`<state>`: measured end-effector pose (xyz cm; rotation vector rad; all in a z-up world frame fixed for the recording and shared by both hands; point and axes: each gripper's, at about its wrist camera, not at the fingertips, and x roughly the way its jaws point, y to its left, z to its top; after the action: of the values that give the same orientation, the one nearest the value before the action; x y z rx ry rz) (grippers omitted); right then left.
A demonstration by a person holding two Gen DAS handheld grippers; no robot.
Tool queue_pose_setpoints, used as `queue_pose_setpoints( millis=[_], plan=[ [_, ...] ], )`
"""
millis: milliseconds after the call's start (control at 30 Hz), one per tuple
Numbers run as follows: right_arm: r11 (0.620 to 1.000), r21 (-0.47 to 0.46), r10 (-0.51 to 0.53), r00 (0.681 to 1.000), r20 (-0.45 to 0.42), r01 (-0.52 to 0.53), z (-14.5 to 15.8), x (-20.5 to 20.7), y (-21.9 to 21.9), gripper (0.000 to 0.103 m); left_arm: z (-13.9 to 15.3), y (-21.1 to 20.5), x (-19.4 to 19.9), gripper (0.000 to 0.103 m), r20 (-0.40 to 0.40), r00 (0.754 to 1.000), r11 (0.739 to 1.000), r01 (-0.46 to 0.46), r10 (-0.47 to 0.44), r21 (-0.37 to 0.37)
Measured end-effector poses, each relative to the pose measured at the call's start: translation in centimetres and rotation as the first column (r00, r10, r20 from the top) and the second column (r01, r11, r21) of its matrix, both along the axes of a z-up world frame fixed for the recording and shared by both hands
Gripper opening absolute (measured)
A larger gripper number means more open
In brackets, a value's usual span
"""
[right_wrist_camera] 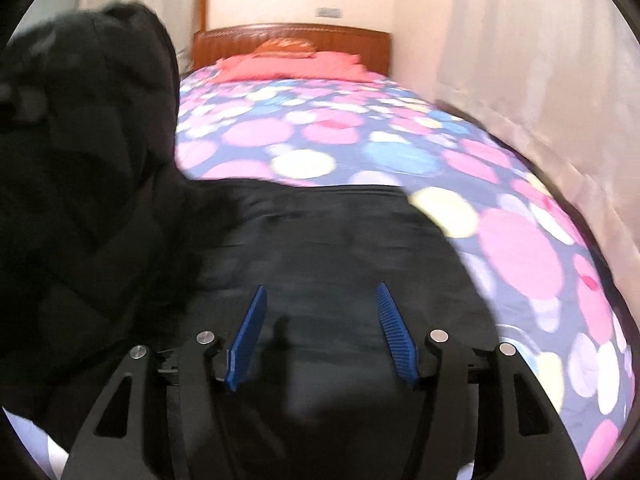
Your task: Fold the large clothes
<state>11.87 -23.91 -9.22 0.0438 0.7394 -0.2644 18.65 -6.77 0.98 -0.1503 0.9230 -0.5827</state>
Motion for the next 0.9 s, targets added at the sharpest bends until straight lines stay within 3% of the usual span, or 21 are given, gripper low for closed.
queue_pose_setpoints(
  millis=[100,300,500,700,767,833,900],
  plan=[
    [0.998,0.023,-0.064,0.998,0.010,0.064,0.2,-1.9,-3.8,0.058,-1.5,-5.4,-0.2,0.023,-0.011,0.999,0.998,0.032,-0.032,0.049],
    [0.985,0.067,-0.157,0.987,-0.018,0.158,-0.9,-4.0,-9.3,0.058,-7.4,-14.1,-0.1,0.023,-0.046,0.997,0.985,0.071,-0.064,0.156],
    [0.973,0.106,-0.201,0.978,-0.054,0.206,-2.5,-5.4,-11.6,0.058,-11.0,-17.0,-0.5,0.023,-0.020,0.998,0.978,0.058,-0.055,0.200],
    [0.973,0.107,-0.199,0.978,-0.062,0.205,-2.9,-5.5,-11.5,0.058,-11.0,-17.7,-0.9,0.025,-0.001,0.998,0.976,0.056,-0.057,0.210],
    [0.973,0.102,-0.200,0.978,-0.061,0.206,-2.8,-5.7,-11.7,0.058,-10.3,-17.6,-1.5,0.030,0.014,0.998,0.974,0.063,-0.068,0.216],
    [0.973,0.095,-0.206,0.977,-0.057,0.211,-2.4,-5.9,-11.7,0.058,-9.3,-17.5,-2.2,0.050,0.036,0.996,0.976,0.076,-0.085,0.206],
    [0.973,0.089,-0.209,0.976,-0.054,0.213,-2.1,-6.0,-11.9,0.058,-8.2,-17.5,-2.9,0.064,0.059,0.993,0.979,0.093,-0.105,0.183]
  ],
)
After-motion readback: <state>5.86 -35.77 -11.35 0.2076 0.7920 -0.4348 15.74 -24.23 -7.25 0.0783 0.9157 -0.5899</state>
